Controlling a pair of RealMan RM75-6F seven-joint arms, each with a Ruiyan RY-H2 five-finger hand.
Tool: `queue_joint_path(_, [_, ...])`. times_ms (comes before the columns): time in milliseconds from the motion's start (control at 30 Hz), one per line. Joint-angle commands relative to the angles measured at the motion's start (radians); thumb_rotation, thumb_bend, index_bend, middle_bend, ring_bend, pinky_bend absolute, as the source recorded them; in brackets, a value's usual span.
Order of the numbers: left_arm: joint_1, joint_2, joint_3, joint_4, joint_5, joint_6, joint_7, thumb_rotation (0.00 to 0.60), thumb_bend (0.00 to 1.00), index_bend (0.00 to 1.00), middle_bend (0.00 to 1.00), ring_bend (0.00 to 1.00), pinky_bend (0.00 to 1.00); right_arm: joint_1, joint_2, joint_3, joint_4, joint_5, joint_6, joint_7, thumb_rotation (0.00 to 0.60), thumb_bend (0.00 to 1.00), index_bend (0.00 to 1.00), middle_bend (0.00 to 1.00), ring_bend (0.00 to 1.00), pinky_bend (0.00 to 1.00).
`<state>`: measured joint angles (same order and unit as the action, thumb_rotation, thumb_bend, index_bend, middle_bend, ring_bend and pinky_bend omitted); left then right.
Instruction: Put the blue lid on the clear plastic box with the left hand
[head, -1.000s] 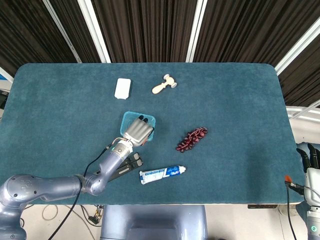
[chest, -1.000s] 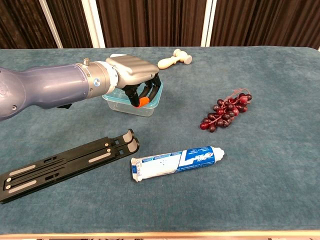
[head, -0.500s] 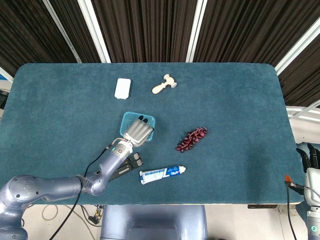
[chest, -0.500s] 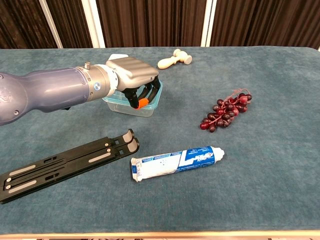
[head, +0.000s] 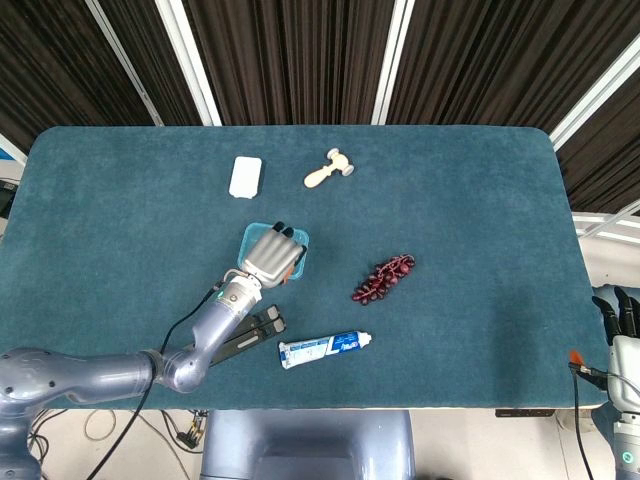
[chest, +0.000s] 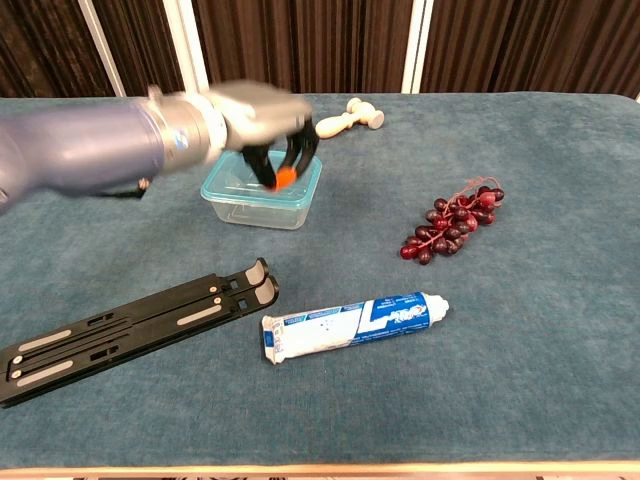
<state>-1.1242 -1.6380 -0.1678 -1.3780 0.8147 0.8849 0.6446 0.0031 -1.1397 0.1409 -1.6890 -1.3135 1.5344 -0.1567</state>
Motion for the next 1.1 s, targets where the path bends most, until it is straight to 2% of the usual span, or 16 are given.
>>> queue_joint_path(33, [0.033,0.095,-0.041,-0.115,0.019,0.084,-0.014,0.600,0.52,0.38,0.38,0.17,0.19,0.000,-0.001,0.000,0.001,-0.001,0.001,-0.001,0.600,0.29,0.17,0.04,0.03,0.00])
queue_joint_path(133, [0.071,0.178,-0.037,-0.222,-0.017,0.174,0.047,0.600,0.43,0.22,0.20,0.05,0.15,0.001,-0.001,-0.001,0.003,-0.003,0.002,-0.003,0.600,0.29,0.17,0.04,0.03,0.00])
queue_joint_path(233, [0.139,0.258,-0.010,-0.332,-0.005,0.303,0.093,0.600,0.36,0.18,0.12,0.01,0.13,0.001,-0.003,-0.001,0.006,-0.007,0.004,-0.005,0.600,0.29,0.17,0.04,0.03,0.00])
queue_joint_path(367, [0.257,0.353,0.047,-0.453,0.042,0.443,0.068,0.600,0.32,0.14,0.07,0.00,0.12,0.001,-0.005,-0.001,0.012,-0.013,0.009,-0.008,0.600,0.29,0.17,0.04,0.03,0.00])
queue_joint_path(500, [0.411,0.434,0.133,-0.510,0.156,0.566,-0.065,0.600,0.30,0.13,0.06,0.00,0.10,0.005,-0.002,-0.005,0.020,-0.028,0.006,-0.008,0.600,0.29,0.17,0.04,0.03,0.00])
queue_joint_path(633, [0.575,0.468,0.245,-0.480,0.298,0.672,-0.227,0.600,0.26,0.13,0.05,0.00,0.10,0.017,0.008,-0.021,0.041,-0.074,-0.004,-0.008,0.600,0.29,0.17,0.04,0.03,0.00])
queue_joint_path(767, [0.699,0.499,0.308,-0.416,0.338,0.704,-0.378,0.600,0.26,0.12,0.03,0.00,0.09,0.019,0.008,-0.026,0.052,-0.088,-0.003,-0.005,0.600,0.29,0.17,0.04,0.03,0.00])
queue_joint_path(967, [0.818,0.509,0.354,-0.303,0.441,0.722,-0.602,0.600,0.25,0.12,0.01,0.00,0.07,0.024,0.008,-0.031,0.065,-0.106,-0.003,-0.019,0.600,0.29,0.17,0.04,0.03,0.00])
queue_joint_path(1100, [0.849,0.521,0.346,-0.270,0.511,0.747,-0.645,0.600,0.25,0.12,0.01,0.00,0.06,0.028,0.004,-0.039,0.072,-0.121,-0.005,-0.035,0.600,0.29,0.17,0.04,0.03,0.00])
